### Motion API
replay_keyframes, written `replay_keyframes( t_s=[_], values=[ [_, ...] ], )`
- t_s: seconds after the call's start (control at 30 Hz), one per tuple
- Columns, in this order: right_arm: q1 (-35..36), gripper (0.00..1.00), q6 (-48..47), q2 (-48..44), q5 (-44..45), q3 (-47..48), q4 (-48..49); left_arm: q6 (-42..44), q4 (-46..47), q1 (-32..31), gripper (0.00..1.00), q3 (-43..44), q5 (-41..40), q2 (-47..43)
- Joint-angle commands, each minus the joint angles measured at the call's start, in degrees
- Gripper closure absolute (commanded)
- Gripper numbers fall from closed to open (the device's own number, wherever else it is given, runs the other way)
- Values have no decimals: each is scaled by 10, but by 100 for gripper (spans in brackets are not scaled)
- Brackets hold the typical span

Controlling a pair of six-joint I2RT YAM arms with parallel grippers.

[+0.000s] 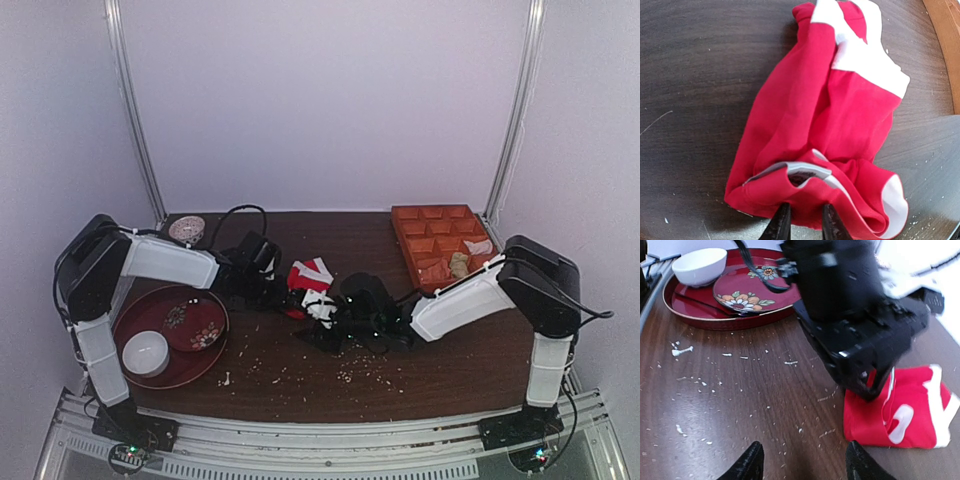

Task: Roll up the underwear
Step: Roll the underwear at the center of the board.

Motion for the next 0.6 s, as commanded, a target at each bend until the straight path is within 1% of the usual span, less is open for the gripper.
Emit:
replay_keyframes(
  t_s=[0.0, 0.03, 0.17, 0.3, 0.4, 0.57],
  values=[
    [21, 40, -100, 39, 93, 6, 93, -4, -3, 0, 78, 11, 13, -9],
    [22, 39, -105, 46, 95, 11, 99, -4, -3, 1, 77, 11, 15, -9],
    [23, 37, -118, 62, 104, 41, 73, -9, 0, 2, 78, 8, 19, -7],
    [23, 34, -102, 69, 132, 88, -1, -12, 2, 2, 77, 5, 18, -8],
    [22, 34, -99, 65, 137, 88, -8, -13, 4, 1, 77, 4, 19, -10],
    [19, 34, -99, 72, 146, 114, -61, -19, 8, 1, 77, 2, 23, -9]
  ],
)
